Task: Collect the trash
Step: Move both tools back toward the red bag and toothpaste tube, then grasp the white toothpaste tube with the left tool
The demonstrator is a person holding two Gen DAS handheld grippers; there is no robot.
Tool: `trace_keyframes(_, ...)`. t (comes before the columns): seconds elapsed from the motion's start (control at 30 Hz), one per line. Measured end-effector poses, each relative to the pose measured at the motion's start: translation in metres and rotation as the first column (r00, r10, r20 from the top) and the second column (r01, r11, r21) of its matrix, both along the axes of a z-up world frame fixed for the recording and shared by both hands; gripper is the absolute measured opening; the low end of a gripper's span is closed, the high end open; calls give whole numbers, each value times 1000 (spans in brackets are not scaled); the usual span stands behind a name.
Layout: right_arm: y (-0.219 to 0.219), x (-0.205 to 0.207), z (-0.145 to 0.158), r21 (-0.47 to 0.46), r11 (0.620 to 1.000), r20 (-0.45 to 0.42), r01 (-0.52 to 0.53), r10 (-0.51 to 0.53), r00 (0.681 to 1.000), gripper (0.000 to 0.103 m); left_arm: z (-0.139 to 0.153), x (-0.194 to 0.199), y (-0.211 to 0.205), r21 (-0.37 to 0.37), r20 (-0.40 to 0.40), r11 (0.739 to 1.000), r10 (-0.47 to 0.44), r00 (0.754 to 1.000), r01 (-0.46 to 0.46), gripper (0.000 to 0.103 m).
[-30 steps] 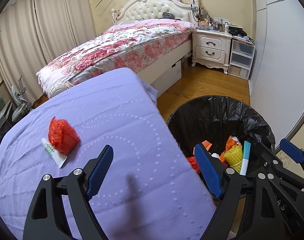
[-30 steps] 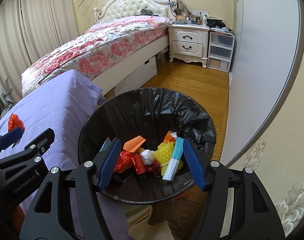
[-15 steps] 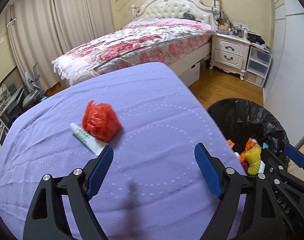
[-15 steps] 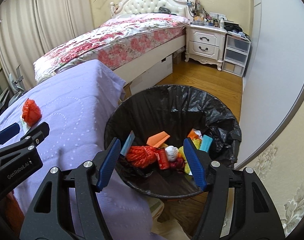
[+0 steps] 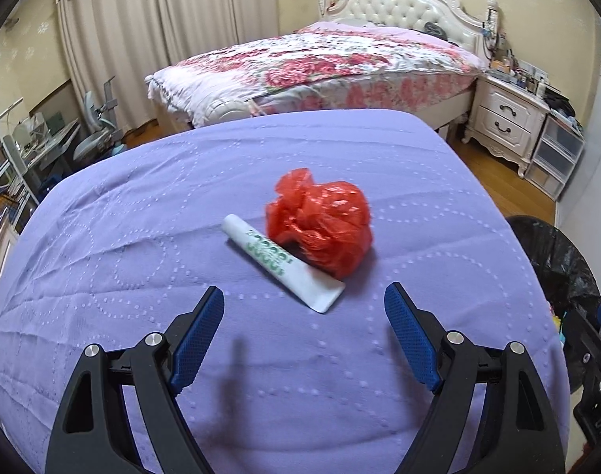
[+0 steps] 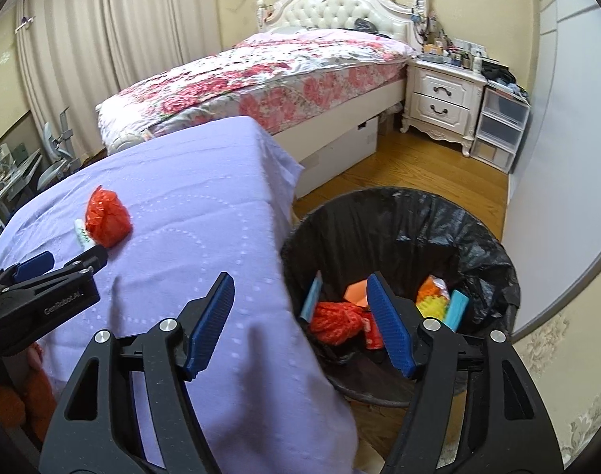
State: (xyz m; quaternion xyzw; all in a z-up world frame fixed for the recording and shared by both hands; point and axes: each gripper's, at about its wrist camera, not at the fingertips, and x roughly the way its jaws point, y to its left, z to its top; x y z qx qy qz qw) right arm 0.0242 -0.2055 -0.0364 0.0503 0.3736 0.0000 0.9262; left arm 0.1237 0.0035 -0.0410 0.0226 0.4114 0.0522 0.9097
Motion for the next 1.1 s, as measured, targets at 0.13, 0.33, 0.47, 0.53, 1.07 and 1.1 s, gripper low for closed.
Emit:
trace_keyframes(0.13, 23, 16, -2, -10, 998, -19, -54, 54, 998, 68, -2, 9, 10, 6, -8, 1000, 28, 1000, -28, 81)
trace_keyframes(0.33, 46, 35, -3, -25, 995, -42, -96, 95, 995, 68, -11, 21, 27, -42, -66, 997, 54, 996, -57, 81)
trace_keyframes(0.47, 60, 44, -7, -36, 993, -60, -113, 111, 992, 68, -14, 26, 32, -76, -96, 995, 50, 994, -57, 81)
trace_keyframes(0.53, 66, 46, -8, -48, 991, -71, -122, 118, 990, 68, -14, 26, 36, -83, -96, 995, 48, 994, -56, 81)
trace_keyframes(1.07, 74, 46, -16, -90, 987, -88, -133, 125, 988, 72, -12, -2, 84, -102, -84, 989, 96, 992, -105, 81)
trace_keyframes(1.1, 74, 46, -17, -91, 987, -88, -134, 126, 988, 72, -11, -2, 86, -113, -82, 988, 97, 992, -106, 81)
